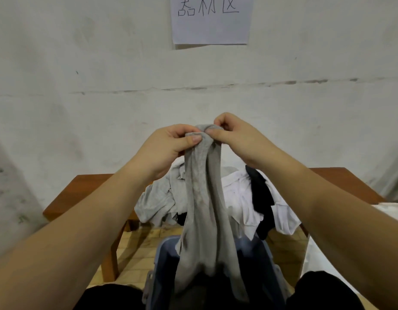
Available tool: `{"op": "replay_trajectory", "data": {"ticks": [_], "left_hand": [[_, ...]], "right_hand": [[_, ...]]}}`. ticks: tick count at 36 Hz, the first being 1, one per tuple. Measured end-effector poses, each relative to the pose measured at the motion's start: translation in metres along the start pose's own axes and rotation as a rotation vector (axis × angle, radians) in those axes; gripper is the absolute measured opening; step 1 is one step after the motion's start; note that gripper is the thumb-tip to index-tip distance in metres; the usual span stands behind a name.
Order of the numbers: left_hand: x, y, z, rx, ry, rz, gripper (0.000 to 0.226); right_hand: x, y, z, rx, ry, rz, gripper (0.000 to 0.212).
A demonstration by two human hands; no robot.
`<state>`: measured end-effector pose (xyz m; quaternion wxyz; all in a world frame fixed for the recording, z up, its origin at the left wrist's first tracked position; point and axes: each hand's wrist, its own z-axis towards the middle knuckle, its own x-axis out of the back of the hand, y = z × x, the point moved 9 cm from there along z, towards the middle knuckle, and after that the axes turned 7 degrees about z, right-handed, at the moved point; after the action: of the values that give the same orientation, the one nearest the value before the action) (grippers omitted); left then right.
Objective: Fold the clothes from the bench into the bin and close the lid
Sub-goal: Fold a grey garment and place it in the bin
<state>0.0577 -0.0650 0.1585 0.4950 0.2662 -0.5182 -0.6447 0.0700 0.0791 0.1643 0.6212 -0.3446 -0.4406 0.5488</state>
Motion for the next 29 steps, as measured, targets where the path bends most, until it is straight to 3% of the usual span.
{"op": "replay_trajectory", "data": {"ticks": [4,10,12,15,20,25,29], "left_hand": [[0.008,-0.005,0.000,-0.002,0.051,-0.017,0.015],[0.019,-0.008,0.002,0.009,0.088,-0.039,0.013],[0.023,-0.006,0.001,-0.002,0.092,-0.037,0.013],[0.029,-0.002,-0.002,-0.023,0.095,-0.037,0.014],[0.041,-0.001,-0.004,-0.035,0.104,-0.061,0.014],[0.062,-0.002,-0.006,-0.043,0.190,-0.071,0.015],[0.086,-0.006,-0.010,-0.026,0.308,-0.069,0.014]], "right_hand": [[-0.015,0.072,-0.011,-0.163,-0.045,0.355,0.017],[-0.059,0.178,-0.068,-0.377,-0.537,-0.212,0.053],[-0.070,0.196,-0.077,-0.413,-0.621,-0.328,0.048],[-0.078,0.212,-0.084,-0.390,-0.690,-0.521,0.020],[-0.086,0.223,-0.091,-0.342,-0.790,-0.730,0.027],[-0.063,0.224,-0.088,-0.347,-0.630,-0.723,0.037],[-0.021,0.222,-0.084,-0.442,-0.311,-0.453,0.035]]}}
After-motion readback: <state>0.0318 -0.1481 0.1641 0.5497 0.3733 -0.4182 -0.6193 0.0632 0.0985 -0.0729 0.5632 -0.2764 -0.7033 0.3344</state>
